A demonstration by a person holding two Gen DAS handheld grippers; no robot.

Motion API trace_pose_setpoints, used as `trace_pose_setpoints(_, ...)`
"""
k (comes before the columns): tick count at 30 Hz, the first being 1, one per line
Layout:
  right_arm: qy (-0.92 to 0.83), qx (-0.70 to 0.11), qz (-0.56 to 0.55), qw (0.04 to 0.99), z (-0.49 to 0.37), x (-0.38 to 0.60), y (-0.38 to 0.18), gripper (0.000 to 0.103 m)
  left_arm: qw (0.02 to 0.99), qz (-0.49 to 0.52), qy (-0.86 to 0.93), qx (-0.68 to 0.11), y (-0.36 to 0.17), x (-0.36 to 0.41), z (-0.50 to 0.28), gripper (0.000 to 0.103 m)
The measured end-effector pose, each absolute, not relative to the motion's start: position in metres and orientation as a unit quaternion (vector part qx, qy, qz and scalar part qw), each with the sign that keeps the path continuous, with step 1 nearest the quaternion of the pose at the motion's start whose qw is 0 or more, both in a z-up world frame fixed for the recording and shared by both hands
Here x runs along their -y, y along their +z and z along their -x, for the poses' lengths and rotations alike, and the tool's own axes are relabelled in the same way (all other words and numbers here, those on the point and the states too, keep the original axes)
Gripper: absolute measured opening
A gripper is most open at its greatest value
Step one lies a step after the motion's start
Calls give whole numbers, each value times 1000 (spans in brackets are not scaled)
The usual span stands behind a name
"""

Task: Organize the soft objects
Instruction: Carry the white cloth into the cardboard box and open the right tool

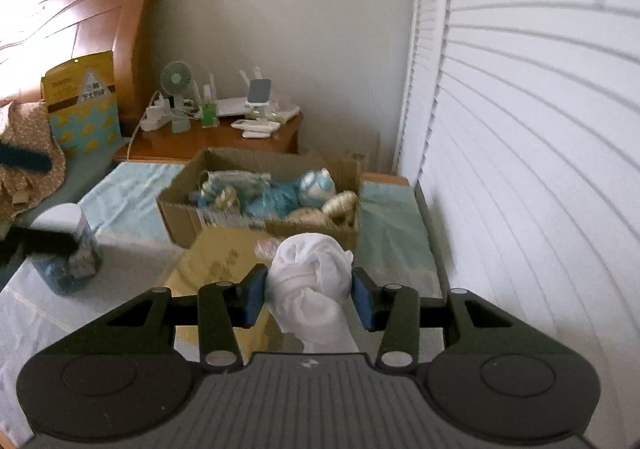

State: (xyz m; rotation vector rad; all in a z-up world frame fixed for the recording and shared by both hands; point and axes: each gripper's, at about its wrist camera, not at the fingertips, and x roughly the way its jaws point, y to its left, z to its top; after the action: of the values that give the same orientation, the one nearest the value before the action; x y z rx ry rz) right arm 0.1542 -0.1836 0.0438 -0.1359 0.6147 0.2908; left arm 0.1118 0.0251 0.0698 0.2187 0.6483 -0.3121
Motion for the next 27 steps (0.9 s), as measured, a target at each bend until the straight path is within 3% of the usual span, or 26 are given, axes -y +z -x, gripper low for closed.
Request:
trace_pose_setpoints(18, 176, -321, 89, 926, -285, 125, 49, 51, 950, -52, -96, -293, 49, -48, -96, 101)
trace_pose_setpoints(19, 171, -321, 92, 927, -288, 122, 47, 56, 950, -50, -95, -293, 48, -49, -97, 101)
trace_pose_setpoints(22, 161, -318, 99, 929, -295, 119, 43, 94, 950, -45, -91, -294, 46, -54, -100, 101)
trace_pose_setpoints(23, 162, -313, 97, 931, -294, 119, 42, 101, 951, -45, -88, -293, 46, -55, -101, 101)
trace_pose_setpoints(27, 161, -311, 96, 932, -290, 119, 45, 103, 953, -47, -77, -290, 45, -57, -105, 102)
